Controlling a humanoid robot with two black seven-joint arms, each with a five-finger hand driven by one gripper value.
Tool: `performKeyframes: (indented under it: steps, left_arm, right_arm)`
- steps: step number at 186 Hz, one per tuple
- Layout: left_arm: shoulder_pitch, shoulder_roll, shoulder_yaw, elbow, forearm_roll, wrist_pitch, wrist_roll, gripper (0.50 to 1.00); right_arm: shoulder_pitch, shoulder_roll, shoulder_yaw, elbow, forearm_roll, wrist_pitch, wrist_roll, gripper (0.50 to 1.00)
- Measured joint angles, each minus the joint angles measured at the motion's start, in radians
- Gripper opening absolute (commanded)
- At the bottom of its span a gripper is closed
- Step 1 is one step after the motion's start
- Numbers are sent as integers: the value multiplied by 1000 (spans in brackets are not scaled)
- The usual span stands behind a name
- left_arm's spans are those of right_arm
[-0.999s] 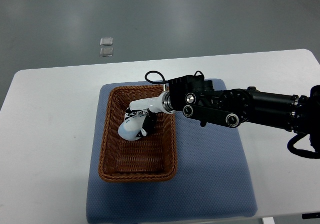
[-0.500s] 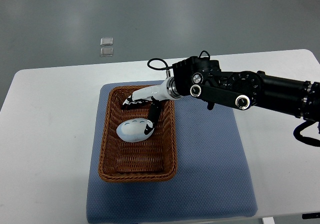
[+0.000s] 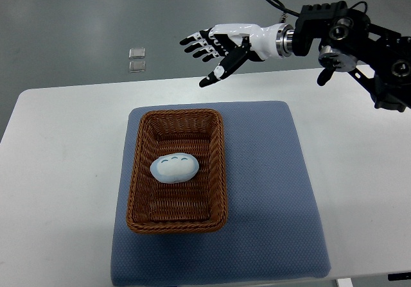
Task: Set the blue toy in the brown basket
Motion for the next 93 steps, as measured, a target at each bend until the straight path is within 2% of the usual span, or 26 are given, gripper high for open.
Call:
performKeyframes:
  steps: [43, 72, 93]
  left_arm:
    - [0, 0, 5, 0, 0, 0, 1, 1000]
    - [0, 0, 5, 0, 0, 0, 1, 1000]
    - [0, 0, 5, 0, 0, 0, 1, 1000]
  right_arm:
    - [-254, 65, 330, -56, 303, -25, 47, 909]
    - [-379, 152, 432, -122, 438, -90, 99, 909]
    - [-443, 183, 468, -185, 495, -94, 150, 909]
